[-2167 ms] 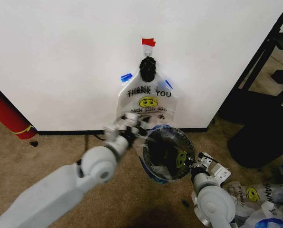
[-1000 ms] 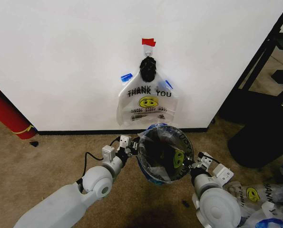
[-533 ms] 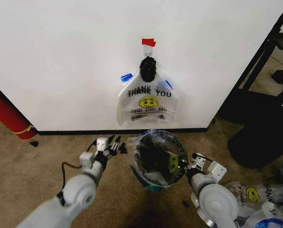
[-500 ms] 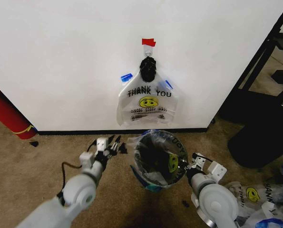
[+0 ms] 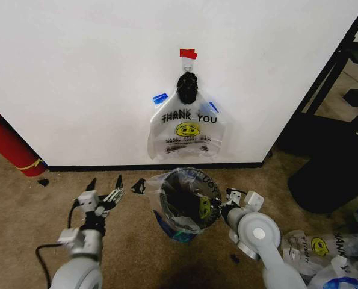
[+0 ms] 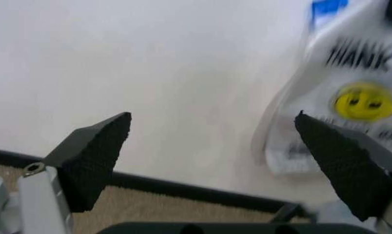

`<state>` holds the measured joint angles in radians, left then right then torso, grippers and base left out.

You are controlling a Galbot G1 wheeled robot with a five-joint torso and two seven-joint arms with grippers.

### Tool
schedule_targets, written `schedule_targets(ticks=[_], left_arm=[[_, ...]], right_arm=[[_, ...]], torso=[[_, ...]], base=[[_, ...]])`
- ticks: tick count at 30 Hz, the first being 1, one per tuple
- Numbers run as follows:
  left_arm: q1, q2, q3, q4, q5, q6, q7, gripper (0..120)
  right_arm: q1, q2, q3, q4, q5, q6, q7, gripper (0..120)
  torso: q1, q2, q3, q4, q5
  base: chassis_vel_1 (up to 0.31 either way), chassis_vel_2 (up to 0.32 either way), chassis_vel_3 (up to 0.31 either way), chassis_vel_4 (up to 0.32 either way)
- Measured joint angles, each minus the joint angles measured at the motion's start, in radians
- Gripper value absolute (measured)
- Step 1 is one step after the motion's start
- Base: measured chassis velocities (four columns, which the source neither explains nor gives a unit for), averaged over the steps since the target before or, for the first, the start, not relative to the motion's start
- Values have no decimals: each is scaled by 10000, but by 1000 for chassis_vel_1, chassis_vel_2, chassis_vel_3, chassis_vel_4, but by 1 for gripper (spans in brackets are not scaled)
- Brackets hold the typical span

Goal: Pick up the garbage bag from the wall and place it over the trash bin.

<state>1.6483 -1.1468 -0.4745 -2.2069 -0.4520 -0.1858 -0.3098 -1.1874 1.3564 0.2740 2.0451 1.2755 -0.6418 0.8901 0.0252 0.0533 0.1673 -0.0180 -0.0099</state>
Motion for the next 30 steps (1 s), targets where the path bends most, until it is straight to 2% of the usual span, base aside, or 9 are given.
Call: schedule_targets(ticks=[5, 10, 13, 15, 16, 24, 26, 27, 30], left_arm=[[397, -432, 30, -352, 385, -248, 73, 100], [482, -574, 204, -460, 439, -240, 73, 100], [467, -546, 223, -461, 395, -207, 67, 100], [443, -511, 271, -463, 389, -171, 59, 100], [440, -509, 285, -472, 388, -161, 58, 100], [440, -639, 515, -632, 568, -60, 31, 100], [428, -659, 541, -660, 629, -48, 26, 100], [387, -683, 548, -673, 687, -26, 23, 100], [354, -728, 561, -674, 810, -23, 22, 100]], right_arm=[[96, 12, -168, -126, -261, -101, -203, 2], [84, 19, -212, -260, -581, -370, -555, 22], [62, -45, -206, -315, -625, -542, -735, 28], [55, -105, -173, -381, -712, -591, -876, 40], [49, -116, -154, -385, -724, -592, -920, 40], [-442, -232, -79, -8, -1800, -291, -2273, 68], [-651, -305, -72, 131, -2367, -18, -2726, 75], [-1021, -421, -26, 423, -3436, 686, -3507, 83], [-1494, -556, 116, 825, -5024, 1842, -4397, 91]], torso=[[0, 0, 0, -1, -1], [0, 0, 0, -2, -3], [0, 0, 0, -2, -1], [0, 0, 0, -2, -2], [0, 0, 1, -2, -1], [0, 0, 0, 0, 0], [0, 0, 0, 1, 0], [0, 0, 0, -1, 0], [0, 0, 0, -1, -2]], base=[[0, 0, 0, 0], [0, 0, 0, 0], [0, 0, 0, 0], [0, 0, 0, 0], [0, 0, 0, 0], [0, 0, 0, 0], [0, 0, 0, 0], [0, 0, 0, 0], [0, 0, 0, 0]])
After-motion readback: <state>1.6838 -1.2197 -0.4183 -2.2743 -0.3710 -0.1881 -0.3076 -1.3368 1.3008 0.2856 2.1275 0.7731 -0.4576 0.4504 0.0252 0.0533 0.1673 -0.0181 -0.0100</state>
